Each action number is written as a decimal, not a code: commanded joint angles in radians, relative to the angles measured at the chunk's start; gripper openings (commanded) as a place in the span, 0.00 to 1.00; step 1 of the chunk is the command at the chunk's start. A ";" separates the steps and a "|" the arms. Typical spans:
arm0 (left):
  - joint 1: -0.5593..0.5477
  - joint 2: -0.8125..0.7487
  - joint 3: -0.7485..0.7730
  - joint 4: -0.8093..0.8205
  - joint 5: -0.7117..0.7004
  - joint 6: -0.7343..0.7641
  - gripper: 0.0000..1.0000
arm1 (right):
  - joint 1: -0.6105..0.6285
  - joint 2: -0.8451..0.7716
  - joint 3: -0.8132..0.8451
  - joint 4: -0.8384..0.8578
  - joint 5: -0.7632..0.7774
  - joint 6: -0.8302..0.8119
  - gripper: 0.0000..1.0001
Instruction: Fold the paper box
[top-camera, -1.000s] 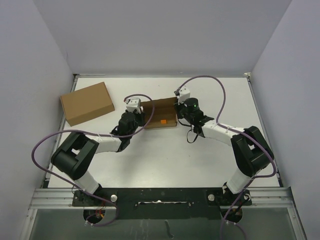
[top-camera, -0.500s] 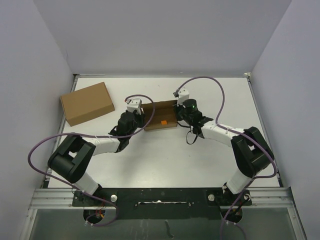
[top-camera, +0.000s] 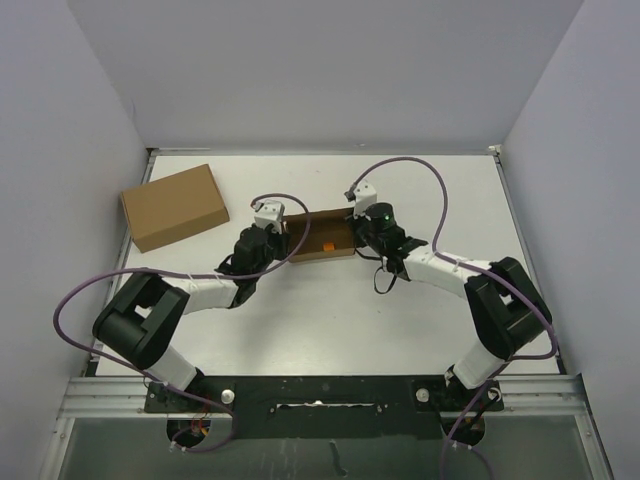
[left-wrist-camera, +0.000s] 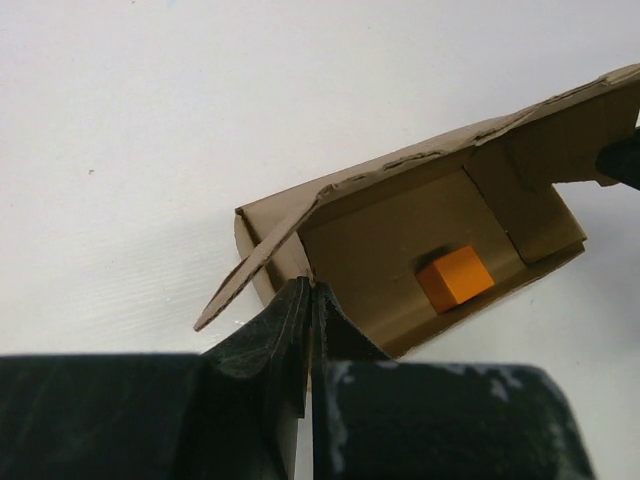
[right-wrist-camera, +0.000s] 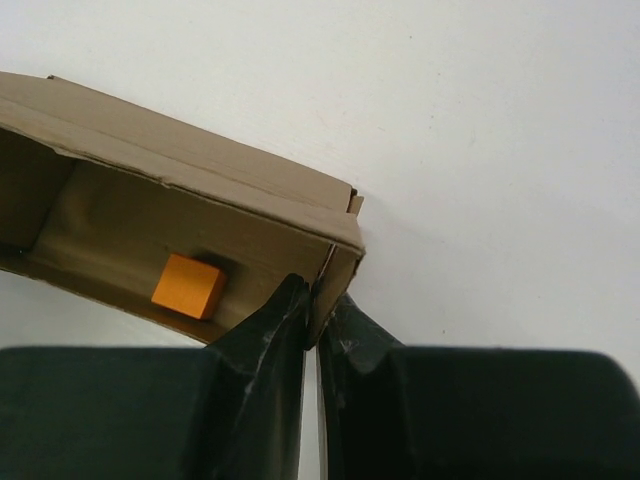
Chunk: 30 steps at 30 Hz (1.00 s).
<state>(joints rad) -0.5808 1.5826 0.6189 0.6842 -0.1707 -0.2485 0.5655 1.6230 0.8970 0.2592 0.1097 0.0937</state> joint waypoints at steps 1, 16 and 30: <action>-0.013 -0.070 -0.020 0.015 0.075 0.011 0.00 | 0.033 -0.037 -0.027 -0.043 -0.051 -0.031 0.09; -0.016 -0.084 -0.017 -0.025 0.035 0.013 0.00 | 0.015 -0.127 0.003 -0.136 -0.194 -0.127 0.33; -0.016 -0.093 -0.025 -0.042 0.013 0.002 0.00 | -0.219 -0.253 0.026 -0.481 -0.686 -0.438 0.63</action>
<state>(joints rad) -0.5903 1.5459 0.5949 0.6456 -0.1566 -0.2325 0.4026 1.4284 0.8738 -0.1101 -0.3416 -0.1917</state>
